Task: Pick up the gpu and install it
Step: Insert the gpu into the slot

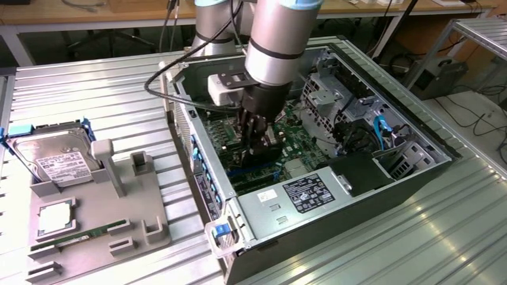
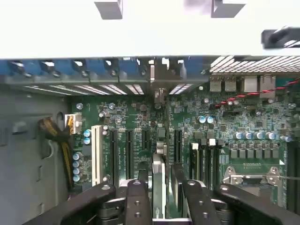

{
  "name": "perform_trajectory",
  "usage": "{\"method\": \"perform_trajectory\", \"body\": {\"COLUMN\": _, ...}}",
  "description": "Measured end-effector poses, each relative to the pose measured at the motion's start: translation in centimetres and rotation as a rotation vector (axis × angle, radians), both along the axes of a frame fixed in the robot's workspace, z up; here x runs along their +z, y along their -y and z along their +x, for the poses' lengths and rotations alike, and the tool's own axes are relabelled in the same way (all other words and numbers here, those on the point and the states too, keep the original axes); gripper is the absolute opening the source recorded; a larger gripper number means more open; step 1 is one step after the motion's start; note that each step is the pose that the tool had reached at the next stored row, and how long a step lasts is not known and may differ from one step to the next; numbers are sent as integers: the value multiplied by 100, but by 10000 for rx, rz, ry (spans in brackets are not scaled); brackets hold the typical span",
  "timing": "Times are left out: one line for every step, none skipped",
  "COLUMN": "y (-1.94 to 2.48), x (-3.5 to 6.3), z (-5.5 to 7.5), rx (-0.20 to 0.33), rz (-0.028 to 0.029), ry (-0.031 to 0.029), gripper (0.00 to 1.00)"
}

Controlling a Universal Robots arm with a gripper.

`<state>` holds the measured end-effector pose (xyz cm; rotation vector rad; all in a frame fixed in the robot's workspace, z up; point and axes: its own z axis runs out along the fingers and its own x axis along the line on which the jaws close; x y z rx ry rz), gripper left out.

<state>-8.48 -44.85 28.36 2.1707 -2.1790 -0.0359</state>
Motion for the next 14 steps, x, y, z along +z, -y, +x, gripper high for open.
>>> {"method": "perform_trajectory", "body": {"y": -45, "x": 39, "z": 0, "rx": 1, "rz": -12, "ry": 48, "gripper": 11}}
{"method": "perform_trajectory", "body": {"y": -97, "x": -105, "z": 0, "rx": 1, "rz": -44, "ry": 45, "gripper": 11}}
{"method": "perform_trajectory", "body": {"y": -98, "x": -121, "z": 0, "rx": 1, "rz": -39, "ry": 49, "gripper": 11}}
{"method": "perform_trajectory", "body": {"y": -98, "x": -134, "z": 0, "rx": 1, "rz": -34, "ry": 52, "gripper": 11}}
{"method": "perform_trajectory", "body": {"y": -97, "x": -137, "z": 0, "rx": 1, "rz": -41, "ry": 49, "gripper": 11}}
{"method": "perform_trajectory", "body": {"y": -97, "x": -139, "z": 0, "rx": 1, "rz": -40, "ry": 49, "gripper": 11}}
{"method": "perform_trajectory", "body": {"y": -97, "x": -142, "z": 0, "rx": 0, "rz": -40, "ry": 49, "gripper": 11}}
{"method": "perform_trajectory", "body": {"y": -96, "x": -143, "z": -1, "rx": 0, "rz": -40, "ry": 49, "gripper": 11}}
{"method": "perform_trajectory", "body": {"y": -96, "x": -145, "z": 0, "rx": 0, "rz": -38, "ry": 50, "gripper": 11}}
{"method": "perform_trajectory", "body": {"y": -96, "x": -145, "z": 0, "rx": 0, "rz": -37, "ry": 50, "gripper": 11}}
{"method": "perform_trajectory", "body": {"y": -96, "x": -146, "z": 0, "rx": 1, "rz": -36, "ry": 50, "gripper": 11}}
{"method": "perform_trajectory", "body": {"y": -96, "x": -139, "z": 0, "rx": 0, "rz": -33, "ry": 52, "gripper": 11}}
{"method": "perform_trajectory", "body": {"y": -97, "x": -133, "z": 0, "rx": 0, "rz": -22, "ry": 57, "gripper": 11}}
{"method": "perform_trajectory", "body": {"y": -97, "x": -127, "z": 0, "rx": 0, "rz": -22, "ry": 57, "gripper": 11}}
